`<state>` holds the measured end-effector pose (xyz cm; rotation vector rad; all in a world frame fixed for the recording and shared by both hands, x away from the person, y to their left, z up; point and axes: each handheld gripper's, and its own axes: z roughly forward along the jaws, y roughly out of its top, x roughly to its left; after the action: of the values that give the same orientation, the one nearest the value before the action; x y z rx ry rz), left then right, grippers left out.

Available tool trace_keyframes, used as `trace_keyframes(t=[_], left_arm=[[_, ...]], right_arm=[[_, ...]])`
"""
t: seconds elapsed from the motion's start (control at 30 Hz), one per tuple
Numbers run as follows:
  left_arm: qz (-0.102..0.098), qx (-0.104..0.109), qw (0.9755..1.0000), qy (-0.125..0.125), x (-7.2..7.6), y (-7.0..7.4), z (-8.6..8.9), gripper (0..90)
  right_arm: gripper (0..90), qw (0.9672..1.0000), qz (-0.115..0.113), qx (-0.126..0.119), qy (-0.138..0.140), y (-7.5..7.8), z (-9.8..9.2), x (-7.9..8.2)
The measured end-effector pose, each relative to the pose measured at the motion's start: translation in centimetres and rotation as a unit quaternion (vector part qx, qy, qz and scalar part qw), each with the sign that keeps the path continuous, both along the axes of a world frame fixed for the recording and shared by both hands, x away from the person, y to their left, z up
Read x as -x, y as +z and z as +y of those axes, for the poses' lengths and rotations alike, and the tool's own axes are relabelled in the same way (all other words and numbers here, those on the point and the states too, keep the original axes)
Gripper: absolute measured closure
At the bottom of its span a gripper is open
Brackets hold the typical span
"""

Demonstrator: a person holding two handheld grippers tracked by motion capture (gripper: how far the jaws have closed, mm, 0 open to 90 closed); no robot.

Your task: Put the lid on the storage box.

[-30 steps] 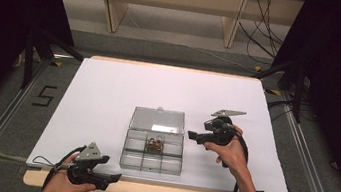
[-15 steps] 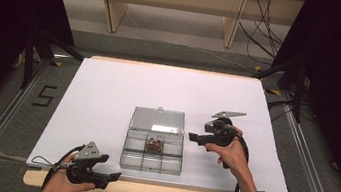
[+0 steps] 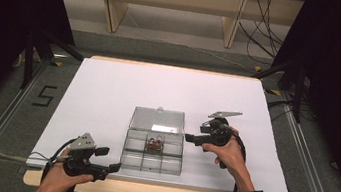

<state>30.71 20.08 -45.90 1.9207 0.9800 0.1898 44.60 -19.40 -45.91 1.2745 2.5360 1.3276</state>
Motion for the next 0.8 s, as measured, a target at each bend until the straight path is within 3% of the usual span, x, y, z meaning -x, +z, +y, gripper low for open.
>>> trace_keyframes(t=[0.13, 0.17, 0.23, 0.3, 0.37, 0.47, 0.53, 0.57, 0.67, 0.7, 0.8], left_arm=[[0.013, -0.014, 0.9998, 0.006, -1.1, -0.1, -0.3, 27.9], [0.016, -0.009, 0.9998, 0.009, -1.4, -0.2, -0.5, 29.0], [0.020, -0.012, 0.9997, 0.010, -1.9, -0.1, -0.6, 30.5], [0.022, -0.013, 0.9995, 0.017, -2.6, -0.2, -0.7, 32.9], [0.024, -0.016, 0.9995, 0.016, -2.9, -0.2, -0.8, 33.5], [0.029, -0.014, 0.9993, 0.019, -3.4, -0.4, -0.9, 35.9], [0.029, -0.020, 0.9992, 0.016, -3.7, -0.6, -1.0, 37.4], [0.035, -0.019, 0.9990, 0.019, -3.9, -0.7, -1.2, 38.1], [0.044, -0.015, 0.9989, 0.008, -4.2, -0.9, -1.3, 40.1], [0.048, -0.026, 0.9985, -0.003, -4.4, -1.1, -1.4, 41.7], [0.052, -0.027, 0.9982, -0.002, -4.6, -1.3, -1.6, 42.8]], right_arm=[[16.6, 1.0000, 0.007, -0.002, 0.005, -0.1, 0.6, 0.0], [16.6, 0.9999, 0.010, -0.007, 0.005, -0.2, 0.8, 0.0], [16.6, 0.9999, 0.001, -0.005, 0.011, -0.3, 0.8, -0.3], [16.7, 0.9995, 0.025, -0.017, 0.006, -0.4, 1.3, -0.3], [16.7, 0.9997, 0.013, -0.014, 0.015, -0.5, 1.3, -0.5], [17.0, 0.9996, 0.013, -0.017, 0.020, -0.7, 1.6, -0.7], [17.0, 0.9996, 0.018, -0.013, 0.018, -0.8, 1.9, -0.7], [17.0, 0.9992, 0.033, -0.019, 0.013, -1.0, 2.2, -0.6], [17.5, 0.9992, 0.025, -0.018, 0.023, -1.2, 2.4, -0.8], [17.6, 0.9993, 0.026, -0.013, 0.024, -1.2, 2.6, -0.7], [17.6, 0.9990, 0.022, -0.022, 0.032, -1.4, 2.7, -0.9]])
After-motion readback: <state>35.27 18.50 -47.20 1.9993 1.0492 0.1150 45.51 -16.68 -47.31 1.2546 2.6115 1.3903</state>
